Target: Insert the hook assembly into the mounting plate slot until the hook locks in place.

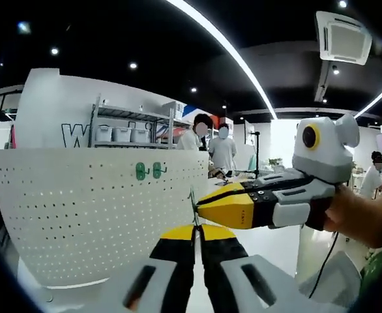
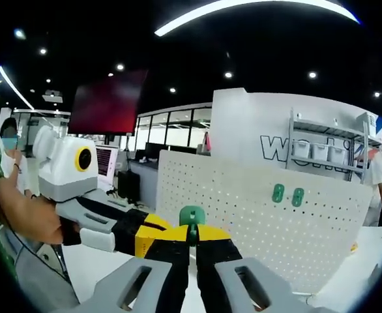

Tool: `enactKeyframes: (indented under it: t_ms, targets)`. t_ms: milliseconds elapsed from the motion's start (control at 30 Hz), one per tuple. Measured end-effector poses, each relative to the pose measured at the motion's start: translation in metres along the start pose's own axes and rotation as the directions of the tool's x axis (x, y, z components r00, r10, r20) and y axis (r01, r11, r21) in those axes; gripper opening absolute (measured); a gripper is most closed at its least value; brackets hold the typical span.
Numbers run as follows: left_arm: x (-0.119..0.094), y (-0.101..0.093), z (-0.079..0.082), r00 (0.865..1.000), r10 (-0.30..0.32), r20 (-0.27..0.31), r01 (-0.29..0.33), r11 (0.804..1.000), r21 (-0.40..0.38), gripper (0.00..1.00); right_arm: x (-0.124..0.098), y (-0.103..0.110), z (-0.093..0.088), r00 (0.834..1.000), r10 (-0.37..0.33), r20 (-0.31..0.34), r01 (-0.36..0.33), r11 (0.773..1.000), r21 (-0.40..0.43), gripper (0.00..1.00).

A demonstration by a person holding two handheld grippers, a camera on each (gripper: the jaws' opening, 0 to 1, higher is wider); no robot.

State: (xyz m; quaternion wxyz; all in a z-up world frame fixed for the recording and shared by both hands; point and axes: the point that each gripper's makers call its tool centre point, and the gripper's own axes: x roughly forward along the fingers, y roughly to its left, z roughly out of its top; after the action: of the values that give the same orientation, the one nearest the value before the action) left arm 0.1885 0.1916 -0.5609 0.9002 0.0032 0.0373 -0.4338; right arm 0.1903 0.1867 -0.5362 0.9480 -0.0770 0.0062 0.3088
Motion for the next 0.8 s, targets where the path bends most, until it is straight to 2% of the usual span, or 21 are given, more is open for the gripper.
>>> enactKeyframes:
  t_ms: [167,233,300,333,400,433,500,633,667,700,800]
  targets:
    - [-0.002,0.0,-0.002,1.0,-0.015,-0.003,0.015,1.0,0.009,0.14,-0.001,-0.002,0.0,1.0,-0.007,-0.001,0.007,1.0,0.004,0.01]
    - [-0.004,-0.001,-0.003,0.999,-0.037,-0.004,0.037,0.999,0.017,0.17,-0.002,-0.004,0.0,1.0,-0.011,-0.001,0.011,1.0,0.003,0.01]
    - [-0.006,-0.002,-0.003,0.998,-0.068,-0.003,0.068,0.998,0.009,0.24,-0.002,-0.005,0.0,1.0,-0.013,-0.003,0.013,1.0,0.004,0.01]
    - [-0.007,-0.007,-0.004,0.994,-0.106,-0.006,0.106,0.994,0.008,0.28,-0.003,-0.006,-0.001,1.0,-0.015,-0.005,0.015,1.0,0.002,0.01]
    - [-0.009,-0.01,-0.004,0.991,-0.132,-0.01,0.132,0.991,0.02,0.32,-0.003,-0.006,-0.002,1.0,-0.014,-0.009,0.014,1.0,0.005,0.01]
    - [-0.011,-0.015,-0.007,0.985,-0.169,-0.028,0.17,0.985,0.029,0.32,-0.003,-0.006,-0.003,1.0,-0.016,-0.012,0.016,1.0,0.004,0.01]
    - [-0.014,-0.014,-0.015,0.982,-0.174,-0.076,0.176,0.984,0.016,0.34,-0.002,-0.006,-0.007,1.0,-0.016,-0.022,0.016,1.0,0.004,0.01]
    - [-0.023,-0.018,-0.028,0.961,-0.24,-0.134,0.241,0.971,-0.01,0.4,-0.002,-0.006,-0.013,0.999,-0.012,-0.033,0.012,1.0,0.009,0.01]
    - [-0.025,-0.018,-0.029,0.959,-0.249,-0.134,0.25,0.968,-0.006,0.4,-0.002,-0.006,-0.014,0.999,-0.012,-0.034,0.013,1.0,0.008,0.01]
    - [-0.03,-0.021,-0.031,0.949,-0.286,-0.135,0.288,0.958,-0.004,0.41,-0.002,-0.007,-0.015,0.999,-0.013,-0.036,0.013,1.0,0.009,0.01]
    - [-0.042,-0.025,-0.033,0.925,-0.358,-0.129,0.353,0.934,-0.063,0.45,-0.002,-0.01,-0.019,0.999,-0.015,-0.04,0.016,1.0,0.012,0.01]
